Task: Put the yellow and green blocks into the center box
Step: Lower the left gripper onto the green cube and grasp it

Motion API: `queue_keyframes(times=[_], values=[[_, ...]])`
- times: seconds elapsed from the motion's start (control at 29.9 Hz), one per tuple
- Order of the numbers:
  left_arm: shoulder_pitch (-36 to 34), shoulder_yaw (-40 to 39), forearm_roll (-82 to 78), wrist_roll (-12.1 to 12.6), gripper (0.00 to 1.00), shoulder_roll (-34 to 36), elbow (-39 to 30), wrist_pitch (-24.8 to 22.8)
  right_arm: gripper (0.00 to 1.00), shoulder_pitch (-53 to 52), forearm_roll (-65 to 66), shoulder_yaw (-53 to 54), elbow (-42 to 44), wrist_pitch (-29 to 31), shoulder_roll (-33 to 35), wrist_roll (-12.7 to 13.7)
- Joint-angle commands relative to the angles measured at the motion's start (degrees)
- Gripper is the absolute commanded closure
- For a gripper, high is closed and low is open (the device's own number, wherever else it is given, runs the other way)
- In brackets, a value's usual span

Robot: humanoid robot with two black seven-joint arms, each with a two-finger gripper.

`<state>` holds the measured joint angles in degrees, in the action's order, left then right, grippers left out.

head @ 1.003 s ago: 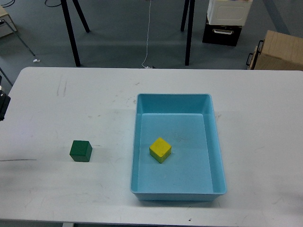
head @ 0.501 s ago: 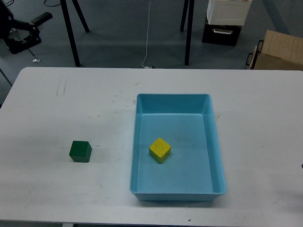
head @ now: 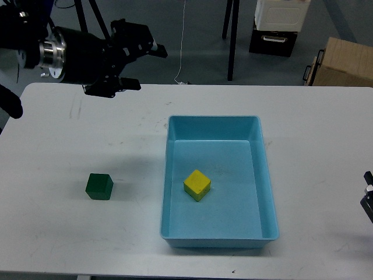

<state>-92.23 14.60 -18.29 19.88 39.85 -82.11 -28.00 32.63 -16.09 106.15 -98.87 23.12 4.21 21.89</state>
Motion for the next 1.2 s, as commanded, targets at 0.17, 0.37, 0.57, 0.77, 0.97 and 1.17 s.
queue_keyframes(times=[0.17, 0.37, 0.57, 0.77, 0.97, 1.17], values=[[0.1, 17.2, -23.9, -1.3, 0.01, 3.6, -8.7, 0.0, 0.0, -0.4, 0.1, -0.9, 0.2, 0.1, 0.0, 0.0], [7.6, 16.7, -27.1, -1.4, 0.01, 5.3, -8.5, 0.0, 0.0, -0.4, 0.1, -0.9, 0.5, 0.2, 0.0, 0.0], [14.2, 10.6, -28.4, -1.4, 0.01, 4.7, -5.1, 0.0, 0.0, -0.4, 0.1, -0.9, 0.5, 0.3, 0.0, 0.1], [15.4, 10.1, -28.4, -1.6, 0.01, 2.9, -1.2, 0.0, 0.0, -0.4, 0.2, -0.9, 0.5, 0.3, 0.0, 0.1], [18.3, 9.9, -31.5, -2.4, 0.04, 0.4, 3.2, 0.0, 0.0, -0.3, 0.2, -0.9, 0.5, 0.3, 0.1, 0.1], [20.5, 8.6, -33.6, -3.4, 0.2, -0.7, 4.5, 0.0, 0.0, -0.3, 0.2, -0.8, 0.6, 0.7, 0.1, 0.1]])
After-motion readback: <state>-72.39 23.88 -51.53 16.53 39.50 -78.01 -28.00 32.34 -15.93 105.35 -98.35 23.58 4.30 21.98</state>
